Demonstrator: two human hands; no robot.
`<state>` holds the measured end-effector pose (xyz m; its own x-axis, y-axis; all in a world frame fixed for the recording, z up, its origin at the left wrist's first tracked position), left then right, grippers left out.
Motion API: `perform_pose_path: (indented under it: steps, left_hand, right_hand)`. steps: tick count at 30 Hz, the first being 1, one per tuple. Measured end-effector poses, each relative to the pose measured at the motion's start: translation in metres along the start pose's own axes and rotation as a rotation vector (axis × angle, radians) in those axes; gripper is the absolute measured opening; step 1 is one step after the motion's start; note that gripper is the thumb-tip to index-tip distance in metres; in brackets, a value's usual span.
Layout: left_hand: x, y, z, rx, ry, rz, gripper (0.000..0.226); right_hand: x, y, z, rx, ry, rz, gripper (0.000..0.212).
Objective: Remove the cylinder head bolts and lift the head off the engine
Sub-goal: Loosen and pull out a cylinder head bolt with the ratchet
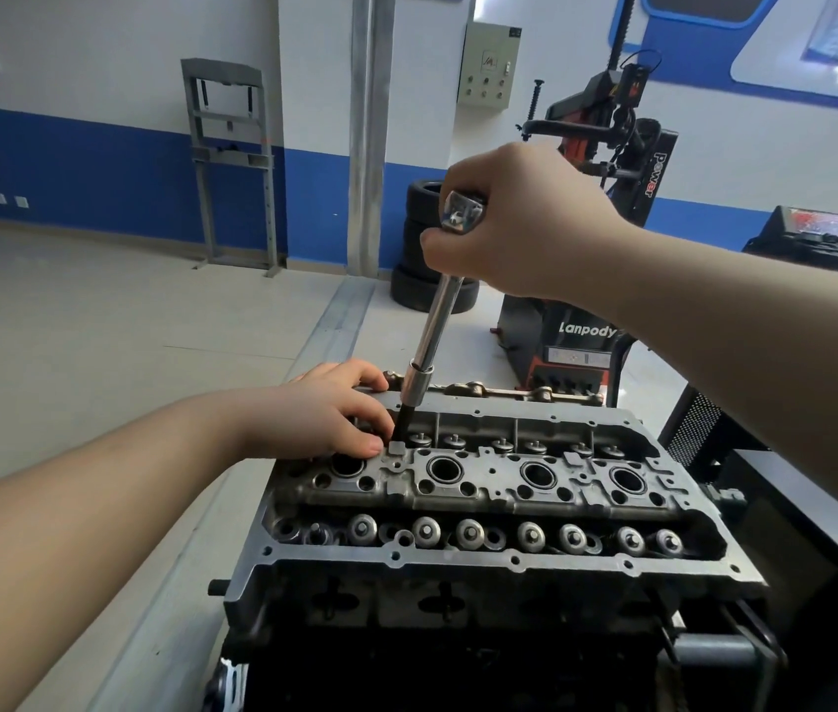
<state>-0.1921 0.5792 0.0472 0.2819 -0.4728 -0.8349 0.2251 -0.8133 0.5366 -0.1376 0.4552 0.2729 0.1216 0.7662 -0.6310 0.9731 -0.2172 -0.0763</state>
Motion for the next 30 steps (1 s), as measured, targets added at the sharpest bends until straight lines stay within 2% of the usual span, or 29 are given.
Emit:
perform_pose_path:
  steps: [2,7,11,19,22,27,30]
  left_hand:
    - [0.0,0.0,0.0,-0.007,0.001,-0.001,0.008]
    - [-0.001,0.0,0.002,-0.016,0.015,-0.009,0.013]
    - [-0.002,0.002,0.003,-0.01,0.038,0.018,0.016]
    - [-0.001,0.004,0.003,0.007,0.072,0.013,0.012]
    - [-0.001,0.001,0.003,-0.006,0.076,0.044,0.012]
    - [0.0,-0.004,0.001,-0.036,0.078,0.093,0.016]
    - [0.001,-0.003,-0.001,-0.037,0.073,0.106,0.015]
  right_hand:
    - [0.004,-0.003,0.001,-0.03,-0.001,0.019,0.029]
    - [0.009,-0.009,-0.002,-0.098,-0.042,0.013,0.025]
    - [0.013,-0.031,-0.004,-0.267,-0.143,-0.043,0.02]
    - [0.022,-0.081,-0.001,-0.529,-0.204,-0.011,0.023]
    - [0.025,-0.08,-0.005,-0.487,-0.216,0.005,0.021]
    - [0.032,-0.05,-0.019,-0.229,-0.172,0.174,0.036]
    - [0.034,-0.033,-0.016,-0.155,-0.178,0.286,0.035]
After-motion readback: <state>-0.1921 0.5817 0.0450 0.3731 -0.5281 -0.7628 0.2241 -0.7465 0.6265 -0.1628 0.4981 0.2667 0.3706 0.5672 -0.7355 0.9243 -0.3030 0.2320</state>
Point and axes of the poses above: each hand's wrist, its own z-axis away from the middle knuckle, its own x-axis out of the palm, y = z × x, the point moved 10 cm from there along -z, towards the middle knuckle, and after that the axes turned 14 degrees about y, right-handed, at the moved point
